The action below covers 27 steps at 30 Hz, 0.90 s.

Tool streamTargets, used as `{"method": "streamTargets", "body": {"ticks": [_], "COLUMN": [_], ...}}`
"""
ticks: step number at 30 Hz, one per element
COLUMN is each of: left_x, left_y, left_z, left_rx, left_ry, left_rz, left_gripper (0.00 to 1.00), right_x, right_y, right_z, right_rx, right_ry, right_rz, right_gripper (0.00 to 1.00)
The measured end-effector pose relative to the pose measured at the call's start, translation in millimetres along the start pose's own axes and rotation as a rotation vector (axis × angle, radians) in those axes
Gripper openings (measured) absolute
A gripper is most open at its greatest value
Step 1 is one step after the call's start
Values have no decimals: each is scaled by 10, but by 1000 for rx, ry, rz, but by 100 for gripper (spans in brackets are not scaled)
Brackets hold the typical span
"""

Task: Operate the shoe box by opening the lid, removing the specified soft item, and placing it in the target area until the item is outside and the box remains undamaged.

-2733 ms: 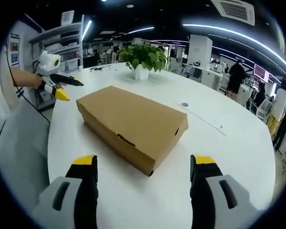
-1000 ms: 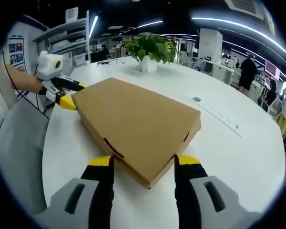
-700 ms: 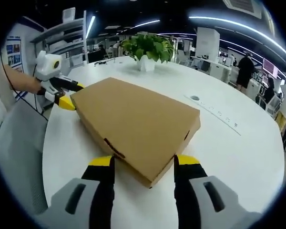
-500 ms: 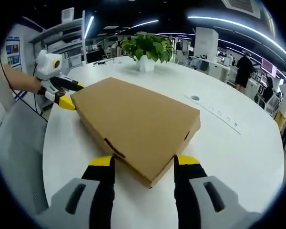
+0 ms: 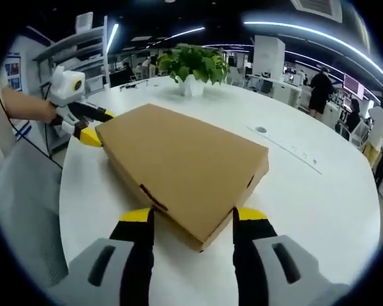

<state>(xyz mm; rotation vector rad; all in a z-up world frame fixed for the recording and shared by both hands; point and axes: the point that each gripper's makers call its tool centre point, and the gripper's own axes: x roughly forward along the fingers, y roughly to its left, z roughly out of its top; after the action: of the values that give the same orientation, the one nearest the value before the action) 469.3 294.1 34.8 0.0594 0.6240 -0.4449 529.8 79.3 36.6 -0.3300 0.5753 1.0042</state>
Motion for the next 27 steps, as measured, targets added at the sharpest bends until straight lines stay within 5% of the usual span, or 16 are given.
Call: {"method": "streamTargets", "body": {"ticks": [27], "left_x": [-252], "left_y": [193], "left_z": [-96], "left_rx": [89], "left_ry": [74], "left_rz": [-95], "left_gripper": [58], "right_x": [59], "right_y": [478], "right_z": [47], "right_rx": [71], "right_ry": [-26], "right_rz": [-86], "right_gripper": [44]}}
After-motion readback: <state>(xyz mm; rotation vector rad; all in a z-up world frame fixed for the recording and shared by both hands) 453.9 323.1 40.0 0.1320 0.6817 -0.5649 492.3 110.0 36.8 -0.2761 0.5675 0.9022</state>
